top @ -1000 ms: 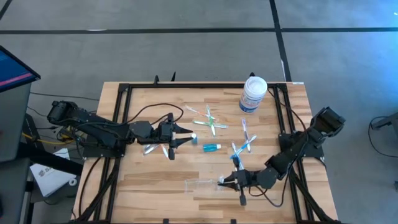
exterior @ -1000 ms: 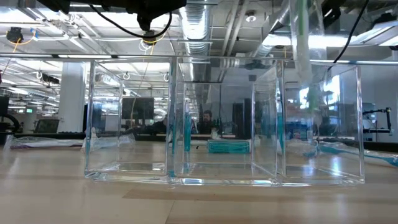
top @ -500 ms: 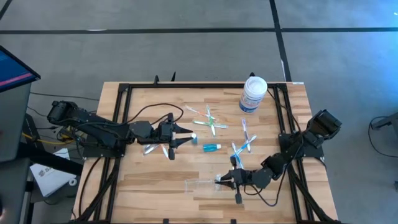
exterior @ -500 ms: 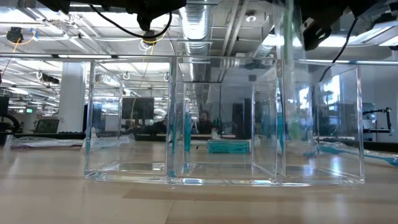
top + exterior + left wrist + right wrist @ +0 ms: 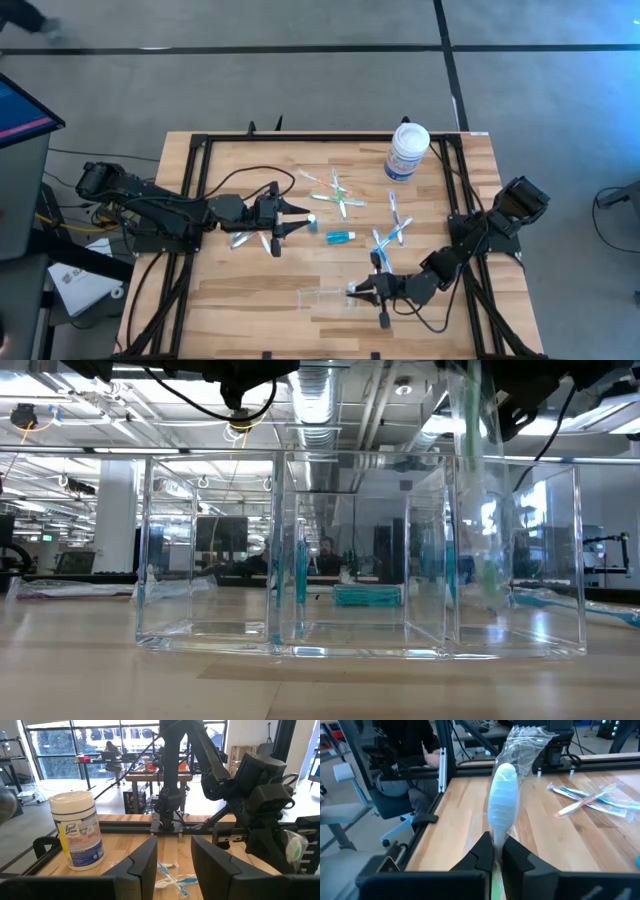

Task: Pick & Place toothbrushing station
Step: Put the green toothbrush into the transparent organizer, then put the blue toothbrush into the transparent organizer

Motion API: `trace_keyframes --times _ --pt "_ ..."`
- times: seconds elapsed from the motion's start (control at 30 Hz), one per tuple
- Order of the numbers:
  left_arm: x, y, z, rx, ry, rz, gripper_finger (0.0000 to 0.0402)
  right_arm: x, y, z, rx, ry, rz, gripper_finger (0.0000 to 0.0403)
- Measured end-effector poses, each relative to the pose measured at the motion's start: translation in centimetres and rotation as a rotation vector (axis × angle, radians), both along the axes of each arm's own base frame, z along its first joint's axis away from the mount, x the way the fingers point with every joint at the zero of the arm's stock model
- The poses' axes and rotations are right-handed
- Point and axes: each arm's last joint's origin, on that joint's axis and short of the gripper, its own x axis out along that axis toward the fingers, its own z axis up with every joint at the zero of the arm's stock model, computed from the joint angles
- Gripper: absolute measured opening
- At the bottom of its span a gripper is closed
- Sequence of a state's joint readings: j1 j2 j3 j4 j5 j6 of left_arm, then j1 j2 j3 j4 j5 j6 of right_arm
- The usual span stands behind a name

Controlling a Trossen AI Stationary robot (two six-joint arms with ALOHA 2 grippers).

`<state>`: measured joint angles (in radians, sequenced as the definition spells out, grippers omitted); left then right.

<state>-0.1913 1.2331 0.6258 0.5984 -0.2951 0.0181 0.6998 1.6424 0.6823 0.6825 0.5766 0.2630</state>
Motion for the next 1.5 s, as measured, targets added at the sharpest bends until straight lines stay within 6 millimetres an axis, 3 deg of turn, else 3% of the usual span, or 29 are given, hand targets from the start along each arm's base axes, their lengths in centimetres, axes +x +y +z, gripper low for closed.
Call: trace_keyframes --times 0.27,0.73,0.9,1.2,1.5 --pt "0.0 0.0 0.0 0.0 0.0 -0.001 0.0113 -0.1 0.0 -0.2 -0.001 0.017 0.003 0.0068" --pt "0.0 0.0 0.0 0.0 0.0 -0.003 0.0113 -0.2 0.0 -0.5 0.007 0.048 -0.002 0.0073" --pt "0.0 0.0 0.0 0.0 0.0 -0.001 0.0113 -0.7 -0.1 0.4 -0.011 0.048 0.005 0.0073" --pt "0.0 0.0 0.0 0.0 0.001 0.002 0.0113 -1.8 -1.7 0.6 -0.002 0.17 -0.156 0.0073" --pt "0.0 0.0 0.0 0.0 0.001 0.001 0.0113 -2.4 -4.1 0.4 0.128 0.312 -0.315 0.0073"
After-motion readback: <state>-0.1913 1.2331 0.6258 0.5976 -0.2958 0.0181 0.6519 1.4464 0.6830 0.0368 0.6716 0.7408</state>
